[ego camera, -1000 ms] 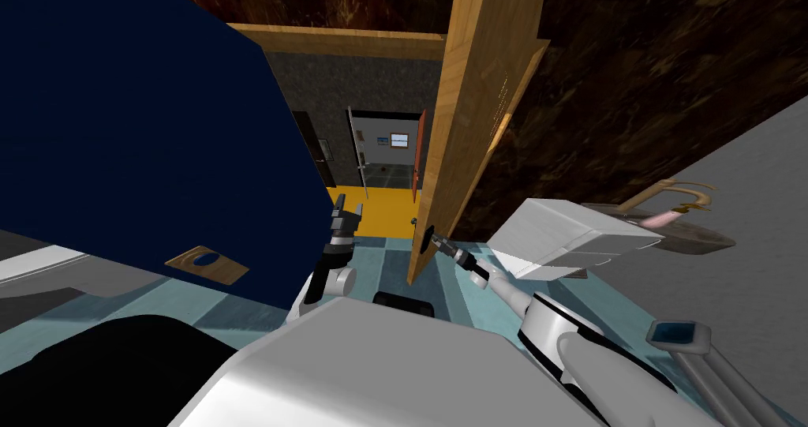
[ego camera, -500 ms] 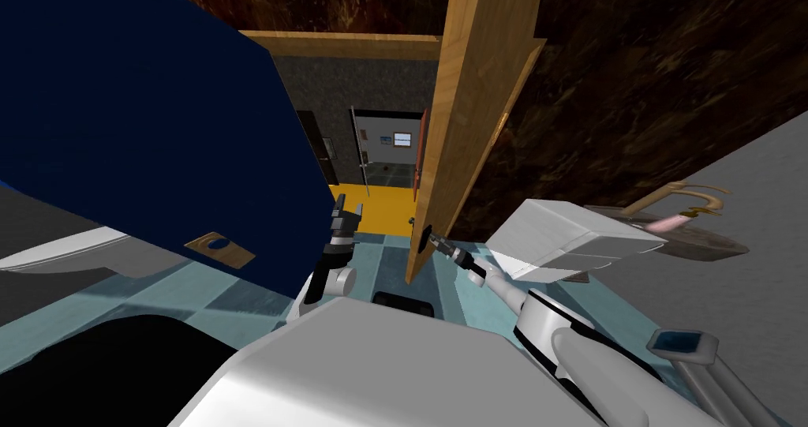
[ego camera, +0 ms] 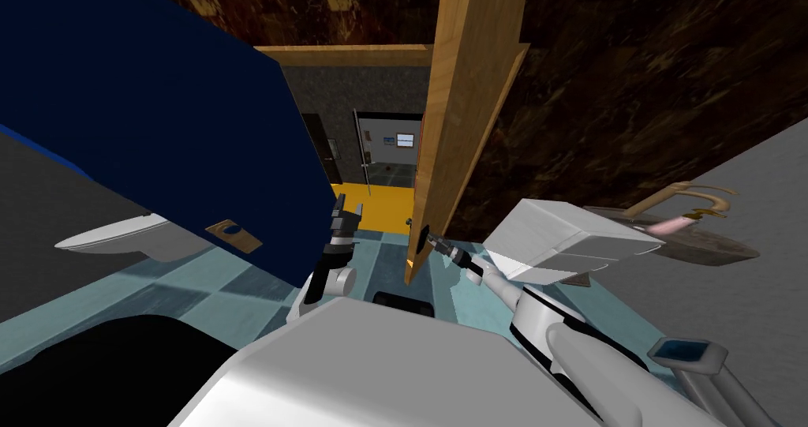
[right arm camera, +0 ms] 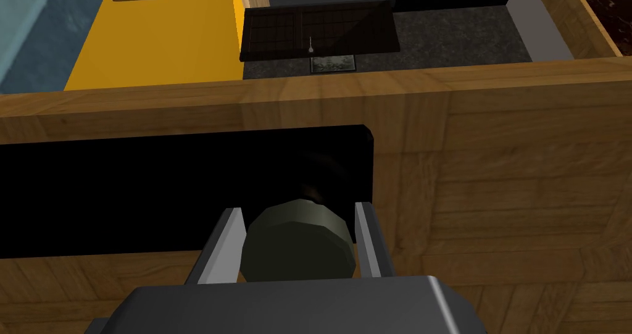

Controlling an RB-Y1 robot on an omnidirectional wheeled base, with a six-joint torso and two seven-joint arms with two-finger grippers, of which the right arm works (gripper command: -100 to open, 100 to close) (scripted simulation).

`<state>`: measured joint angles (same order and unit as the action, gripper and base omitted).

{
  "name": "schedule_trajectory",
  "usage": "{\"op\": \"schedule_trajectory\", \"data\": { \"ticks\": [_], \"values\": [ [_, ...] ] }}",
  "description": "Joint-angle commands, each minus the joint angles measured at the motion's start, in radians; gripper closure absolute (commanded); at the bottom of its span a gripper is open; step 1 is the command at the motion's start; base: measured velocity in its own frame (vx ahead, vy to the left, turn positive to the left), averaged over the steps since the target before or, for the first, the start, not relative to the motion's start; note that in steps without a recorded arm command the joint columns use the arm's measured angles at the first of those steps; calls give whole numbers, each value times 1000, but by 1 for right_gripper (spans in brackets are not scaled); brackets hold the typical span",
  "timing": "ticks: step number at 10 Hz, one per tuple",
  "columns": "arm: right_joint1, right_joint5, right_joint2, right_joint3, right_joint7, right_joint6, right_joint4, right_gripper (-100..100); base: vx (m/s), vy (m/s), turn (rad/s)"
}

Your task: Pull the door open

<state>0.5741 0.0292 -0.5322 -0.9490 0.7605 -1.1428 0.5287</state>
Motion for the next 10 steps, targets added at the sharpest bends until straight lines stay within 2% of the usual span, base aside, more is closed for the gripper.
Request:
{"op": "schedule_trajectory", "data": {
  "ticks": [1, 4, 8, 10],
  "values": [
    [10, 1, 6, -9, 1, -7, -9, 100, -67, -203, 74],
    [24, 1, 17, -24, 3, -16, -21, 100, -53, -183, 66],
    [27, 0, 28, -39, 4, -25, -32, 100, -47, -123, 68],
    [37, 3, 36, -50, 5, -33, -42, 100, -66, -192, 106]
  ]
}}
